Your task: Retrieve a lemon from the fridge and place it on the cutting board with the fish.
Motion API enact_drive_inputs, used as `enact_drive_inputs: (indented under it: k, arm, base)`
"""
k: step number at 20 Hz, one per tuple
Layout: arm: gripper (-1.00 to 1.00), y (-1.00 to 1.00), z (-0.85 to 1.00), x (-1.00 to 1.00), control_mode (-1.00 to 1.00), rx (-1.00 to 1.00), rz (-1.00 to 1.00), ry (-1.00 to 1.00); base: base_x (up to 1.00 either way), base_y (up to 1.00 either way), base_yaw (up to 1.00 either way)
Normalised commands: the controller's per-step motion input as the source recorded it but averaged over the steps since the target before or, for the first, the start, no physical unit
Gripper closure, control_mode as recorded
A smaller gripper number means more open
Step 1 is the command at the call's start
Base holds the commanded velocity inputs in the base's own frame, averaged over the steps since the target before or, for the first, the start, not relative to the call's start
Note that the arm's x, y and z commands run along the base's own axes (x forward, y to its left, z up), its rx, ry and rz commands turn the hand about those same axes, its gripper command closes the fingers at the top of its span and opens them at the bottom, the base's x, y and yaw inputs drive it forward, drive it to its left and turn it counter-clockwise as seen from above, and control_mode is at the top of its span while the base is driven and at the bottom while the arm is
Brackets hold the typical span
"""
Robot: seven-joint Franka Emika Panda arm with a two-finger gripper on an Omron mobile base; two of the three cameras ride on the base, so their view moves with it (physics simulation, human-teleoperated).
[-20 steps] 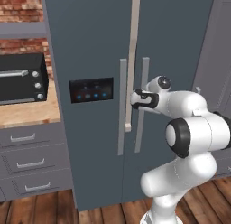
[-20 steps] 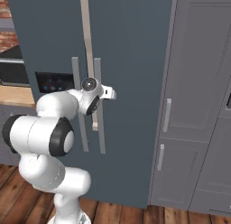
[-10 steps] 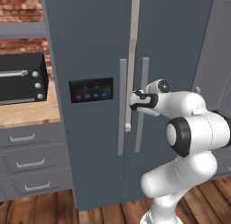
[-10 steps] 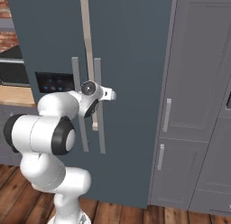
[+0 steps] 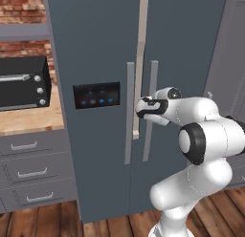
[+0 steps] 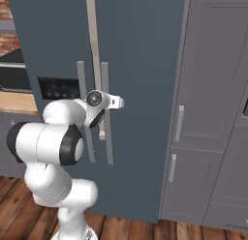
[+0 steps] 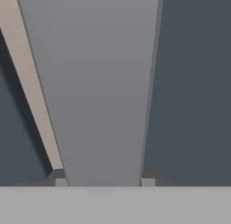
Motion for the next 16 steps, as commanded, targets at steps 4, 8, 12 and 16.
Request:
enact_drive_inputs:
  k: [4,8,12,16]
  arm:
    - [1.0,-0.36,0.12,-0.72,-1.0,0.0,-0.03,0.0]
    - [1.0,-0.62,0.24,-0.94,-1.0,0.0,0.0,0.0]
    - [1.0,-0.84,0.28,-0.91,-1.0,0.0,-0.01,0.0]
    - [1.0,-0.99,0.23,-0.75,-1.0,0.0,0.0,0.0]
  base:
    - [0.0,0.0,0.0]
    - [0.0,0.0,0.0]
    - [0.0,0.0,0.0]
    - [0.0,0.0,0.0]
